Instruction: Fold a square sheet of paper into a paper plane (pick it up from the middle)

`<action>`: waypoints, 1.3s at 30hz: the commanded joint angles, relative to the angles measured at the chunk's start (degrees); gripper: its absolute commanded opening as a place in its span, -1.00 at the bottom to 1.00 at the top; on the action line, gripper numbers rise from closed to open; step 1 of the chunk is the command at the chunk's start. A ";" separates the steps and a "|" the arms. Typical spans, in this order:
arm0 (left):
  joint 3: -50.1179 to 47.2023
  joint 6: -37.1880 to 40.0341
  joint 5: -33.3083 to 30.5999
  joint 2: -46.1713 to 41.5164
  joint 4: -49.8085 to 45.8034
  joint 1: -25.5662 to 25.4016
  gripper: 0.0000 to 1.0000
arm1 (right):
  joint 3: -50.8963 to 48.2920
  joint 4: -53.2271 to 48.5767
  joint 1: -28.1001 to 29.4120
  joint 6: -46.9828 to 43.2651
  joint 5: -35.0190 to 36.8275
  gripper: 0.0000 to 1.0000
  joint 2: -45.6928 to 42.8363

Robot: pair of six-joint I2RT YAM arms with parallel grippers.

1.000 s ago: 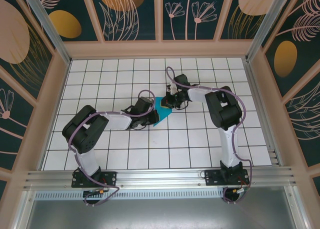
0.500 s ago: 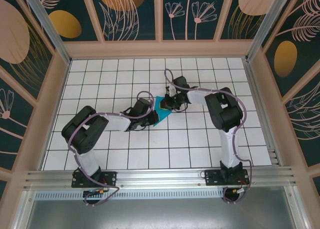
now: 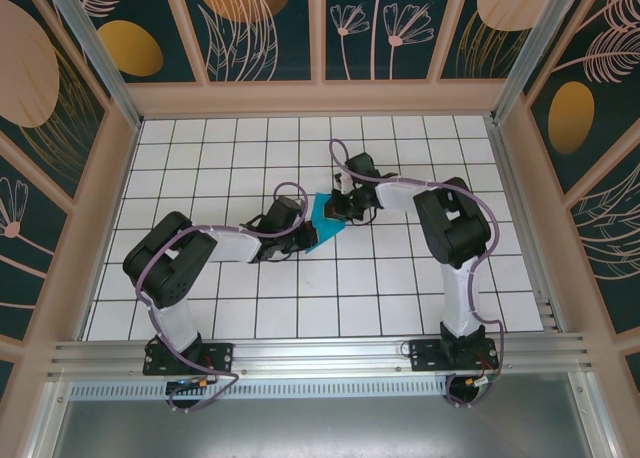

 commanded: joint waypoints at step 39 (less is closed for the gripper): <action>-7.11 -1.93 3.85 1.18 -7.98 -0.11 -1.00 | 2.68 -0.79 -4.91 -5.78 3.19 -0.94 4.87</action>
